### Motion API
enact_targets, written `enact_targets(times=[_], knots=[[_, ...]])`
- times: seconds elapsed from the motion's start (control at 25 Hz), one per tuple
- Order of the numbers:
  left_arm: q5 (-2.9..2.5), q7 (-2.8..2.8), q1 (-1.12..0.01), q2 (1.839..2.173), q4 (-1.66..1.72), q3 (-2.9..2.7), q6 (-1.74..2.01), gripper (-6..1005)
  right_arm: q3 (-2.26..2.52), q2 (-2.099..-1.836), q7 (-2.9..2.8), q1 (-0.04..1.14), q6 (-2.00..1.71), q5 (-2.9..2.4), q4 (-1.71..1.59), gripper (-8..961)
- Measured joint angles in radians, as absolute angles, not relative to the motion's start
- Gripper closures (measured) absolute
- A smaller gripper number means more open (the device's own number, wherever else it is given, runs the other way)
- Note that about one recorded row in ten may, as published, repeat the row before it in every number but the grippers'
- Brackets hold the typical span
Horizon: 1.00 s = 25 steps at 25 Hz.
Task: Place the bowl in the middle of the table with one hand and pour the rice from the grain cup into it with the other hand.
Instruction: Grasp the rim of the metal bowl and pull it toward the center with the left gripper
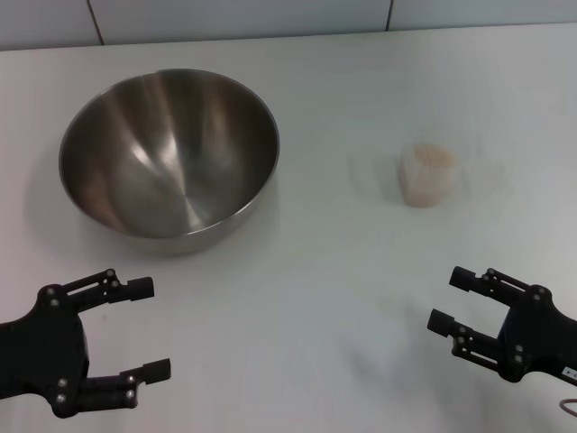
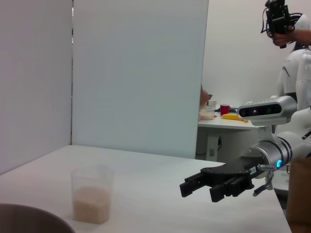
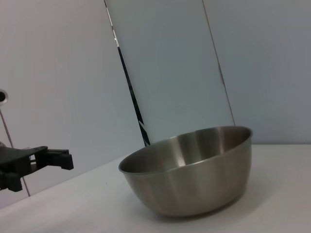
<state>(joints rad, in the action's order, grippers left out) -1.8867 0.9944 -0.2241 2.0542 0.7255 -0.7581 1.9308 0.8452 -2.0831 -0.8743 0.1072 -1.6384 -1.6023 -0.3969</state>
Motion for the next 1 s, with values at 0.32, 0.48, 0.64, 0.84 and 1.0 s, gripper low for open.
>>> enact_targets(times=[0.32,0.48,0.64,0.84,1.0], knots=[[-1.887,0.992,-0.227,2.054,0.726,-0.758,1.93,163,0.845,-2.083,-0.875,0.112,-1.637,-1.603,-0.395,245],[-1.884,0.989,-0.228,2.055,0.726,-0.746,1.922,167,0.845,-2.084,-0.876,0.116,-1.637,-1.603,-0.395,245],[-1.841,0.998,-0.25,2.065,0.708,-0.618,1.907,171,0.845,-2.084,-0.876,0.126,-1.636,-1.603,-0.39,245],[-1.735,1.084,-0.298,2.064,0.652,-0.476,1.884,176,0.845,-2.086,-0.876,0.146,-1.635,-1.603,-0.388,245],[-1.712,1.24,-0.347,2.064,0.657,-0.454,1.749,180,0.845,-2.087,-0.876,0.164,-1.635,-1.602,-0.374,245]])
